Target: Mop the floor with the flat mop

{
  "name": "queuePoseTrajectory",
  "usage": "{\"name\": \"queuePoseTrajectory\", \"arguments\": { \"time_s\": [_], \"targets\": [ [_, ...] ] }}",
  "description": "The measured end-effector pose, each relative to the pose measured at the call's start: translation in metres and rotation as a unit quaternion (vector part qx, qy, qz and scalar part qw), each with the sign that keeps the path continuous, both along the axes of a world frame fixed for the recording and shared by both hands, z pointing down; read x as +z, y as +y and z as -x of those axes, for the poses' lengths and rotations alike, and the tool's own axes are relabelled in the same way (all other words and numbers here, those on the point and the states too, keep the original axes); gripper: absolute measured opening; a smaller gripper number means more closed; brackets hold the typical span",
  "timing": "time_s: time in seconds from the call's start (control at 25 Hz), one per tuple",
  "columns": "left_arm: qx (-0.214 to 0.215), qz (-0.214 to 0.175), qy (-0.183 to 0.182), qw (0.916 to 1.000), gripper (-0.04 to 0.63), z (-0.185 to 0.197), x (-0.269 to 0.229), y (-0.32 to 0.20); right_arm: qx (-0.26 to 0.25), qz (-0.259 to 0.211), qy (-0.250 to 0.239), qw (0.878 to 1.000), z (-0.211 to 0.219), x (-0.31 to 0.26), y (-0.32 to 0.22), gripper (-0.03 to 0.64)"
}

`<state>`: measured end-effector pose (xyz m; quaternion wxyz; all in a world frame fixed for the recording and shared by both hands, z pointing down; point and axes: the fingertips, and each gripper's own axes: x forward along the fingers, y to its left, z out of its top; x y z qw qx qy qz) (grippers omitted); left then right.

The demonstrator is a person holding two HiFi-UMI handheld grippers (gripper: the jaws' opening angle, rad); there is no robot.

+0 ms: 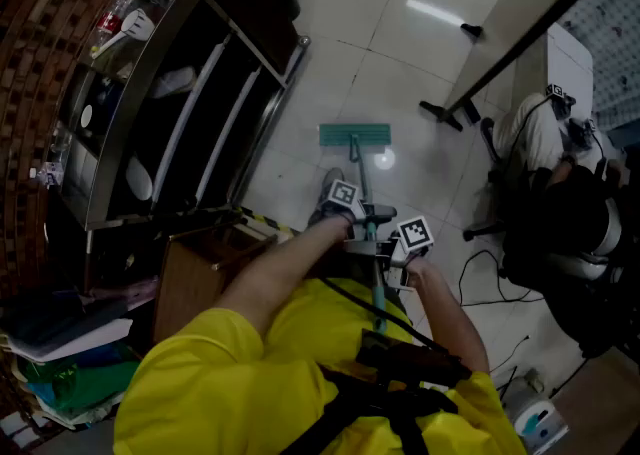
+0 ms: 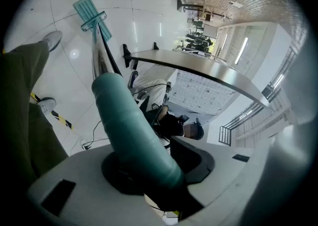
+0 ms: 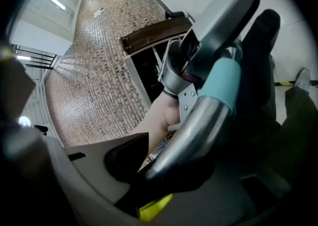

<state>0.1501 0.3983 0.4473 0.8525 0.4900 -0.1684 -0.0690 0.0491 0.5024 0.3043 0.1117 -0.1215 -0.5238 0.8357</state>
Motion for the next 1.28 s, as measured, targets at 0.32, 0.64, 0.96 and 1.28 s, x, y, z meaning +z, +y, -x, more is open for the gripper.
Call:
{"name": "queuePoseTrajectory", "arguments": {
  "time_s": [0.32, 0.64, 0.96, 1.28],
  "targets": [
    [-0.007, -0.007, 0.006, 0.9999, 0.146, 0.071, 0.054, -0.141, 0.005, -0.014, 0.002, 1.0, 0.073, 0.054, -0.139, 0.144],
    [0.014, 0.004, 0.021, 0.9997, 0.136, 0.118, 0.155, -0.279, 0.076, 0.016, 0.036, 0.996, 0.128, 0.164, -0.286, 0.12],
    [0.131, -0.029, 0.036, 0.9903, 0.173, 0.13, 0.19, -0.33, 0.088, 0.004, -0.023, 0.996, 0.157, 0.19, -0.352, 0.133],
    [0.1, -0.075, 0.018, 0.992, 0.169, 0.128, 0.22, -0.292, 0.082, -0.024, 0.016, 0.996, 0.15, 0.23, -0.301, 0.104]
  ]
}}
